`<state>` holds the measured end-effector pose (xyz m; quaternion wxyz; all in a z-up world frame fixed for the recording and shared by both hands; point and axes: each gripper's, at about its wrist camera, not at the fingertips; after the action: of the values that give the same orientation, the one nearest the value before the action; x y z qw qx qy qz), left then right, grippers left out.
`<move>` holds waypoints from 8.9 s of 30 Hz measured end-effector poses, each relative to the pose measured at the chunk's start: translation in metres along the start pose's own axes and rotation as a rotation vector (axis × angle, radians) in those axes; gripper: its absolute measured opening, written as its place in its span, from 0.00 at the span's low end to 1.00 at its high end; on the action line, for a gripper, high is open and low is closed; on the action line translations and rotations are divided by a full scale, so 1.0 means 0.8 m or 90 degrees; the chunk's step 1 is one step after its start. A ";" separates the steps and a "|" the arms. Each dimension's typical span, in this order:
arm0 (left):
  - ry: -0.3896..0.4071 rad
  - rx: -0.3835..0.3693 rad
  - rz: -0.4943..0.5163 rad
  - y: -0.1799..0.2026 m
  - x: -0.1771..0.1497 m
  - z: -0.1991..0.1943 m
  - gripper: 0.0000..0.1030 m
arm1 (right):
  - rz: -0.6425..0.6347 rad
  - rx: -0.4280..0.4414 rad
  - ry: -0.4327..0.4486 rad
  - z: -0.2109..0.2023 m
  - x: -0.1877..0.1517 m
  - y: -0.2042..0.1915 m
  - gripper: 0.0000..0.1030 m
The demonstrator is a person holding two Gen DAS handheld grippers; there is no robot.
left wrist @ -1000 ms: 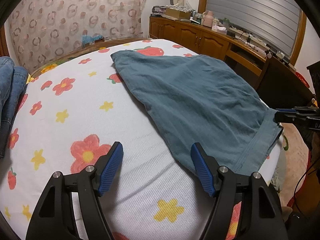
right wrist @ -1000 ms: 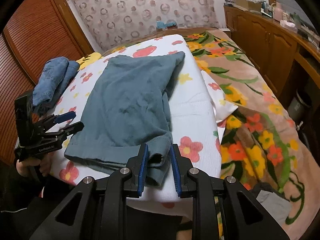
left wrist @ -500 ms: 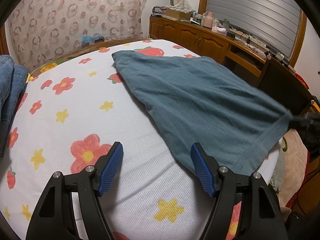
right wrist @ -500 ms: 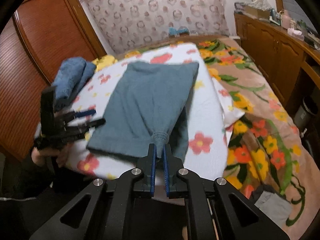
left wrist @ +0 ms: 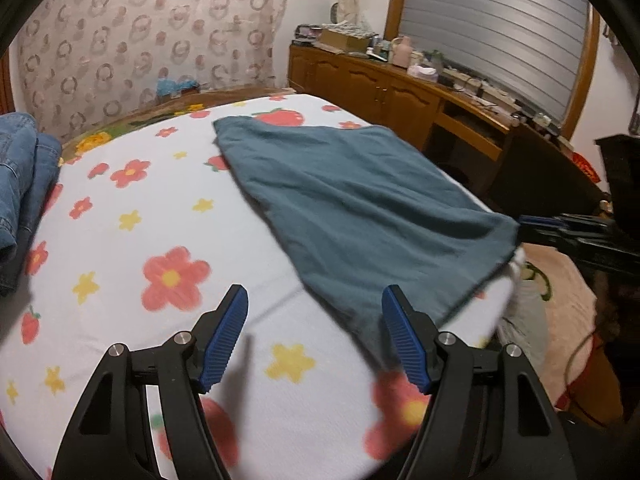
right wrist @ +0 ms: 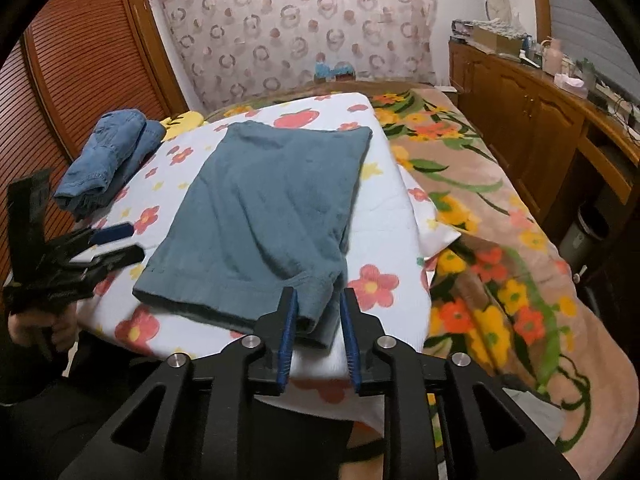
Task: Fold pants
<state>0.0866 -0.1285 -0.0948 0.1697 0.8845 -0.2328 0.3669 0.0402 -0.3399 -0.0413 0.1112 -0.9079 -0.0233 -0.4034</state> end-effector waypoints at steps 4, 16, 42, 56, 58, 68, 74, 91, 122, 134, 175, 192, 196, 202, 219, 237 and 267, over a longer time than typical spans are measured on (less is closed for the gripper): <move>-0.015 -0.022 0.001 0.009 -0.009 -0.001 0.62 | 0.009 0.008 0.003 0.003 -0.001 0.003 0.24; -0.047 -0.050 0.009 0.025 -0.027 0.009 0.47 | 0.000 0.002 -0.014 0.019 -0.004 0.007 0.25; -0.026 -0.065 0.028 0.027 -0.030 -0.010 0.14 | -0.027 0.005 -0.038 0.024 -0.008 0.010 0.26; -0.027 -0.063 0.015 0.021 -0.033 -0.012 0.13 | -0.018 0.048 -0.025 0.022 -0.011 0.010 0.14; -0.024 -0.065 0.013 0.020 -0.034 -0.015 0.13 | -0.016 0.064 -0.020 0.019 -0.011 0.010 0.11; -0.015 -0.062 0.024 0.019 -0.031 -0.027 0.12 | -0.036 0.089 -0.005 0.002 -0.013 0.001 0.08; -0.006 -0.054 0.028 0.013 -0.026 -0.045 0.12 | -0.050 0.112 0.009 -0.012 -0.007 -0.011 0.08; 0.047 -0.026 0.038 -0.014 0.041 -0.042 0.12 | -0.063 0.099 0.089 -0.015 0.037 -0.020 0.08; 0.008 0.021 0.013 -0.066 0.108 0.061 0.21 | -0.081 0.048 0.071 0.081 0.090 -0.013 0.13; 0.004 0.012 0.021 -0.072 0.089 0.054 0.46 | -0.111 0.036 0.046 0.086 0.073 -0.003 0.41; -0.017 0.040 0.035 -0.078 0.152 0.133 0.41 | -0.083 0.019 0.051 0.144 0.138 0.021 0.42; 0.001 0.026 0.015 -0.081 0.150 0.129 0.13 | -0.191 0.041 -0.005 0.197 0.134 0.020 0.51; 0.045 0.015 0.017 -0.078 0.153 0.107 0.12 | -0.168 0.064 0.005 0.203 0.141 0.025 0.47; 0.092 0.005 0.021 -0.075 0.163 0.087 0.12 | -0.155 0.108 0.042 0.179 0.140 0.031 0.12; 0.065 0.025 0.011 -0.077 0.168 0.112 0.22 | -0.117 -0.019 0.070 0.176 0.140 0.010 0.14; 0.012 0.030 -0.026 -0.100 0.146 0.127 0.75 | -0.062 -0.029 0.012 0.172 0.117 0.020 0.54; -0.045 0.018 -0.019 -0.092 0.142 0.160 0.39 | -0.039 -0.006 -0.029 0.198 0.128 0.030 0.40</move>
<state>0.2699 -0.1598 -0.1081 0.1542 0.9025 -0.2204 0.3363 0.2273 -0.3335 -0.0733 0.0936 -0.9163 -0.0517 -0.3859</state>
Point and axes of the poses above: each gripper's, at about its wrist camera, not at the fingertips, and z roughly the way its jaws point, y to its right, x to its top, and after that the axes turned 3 degrees about y, right-handed
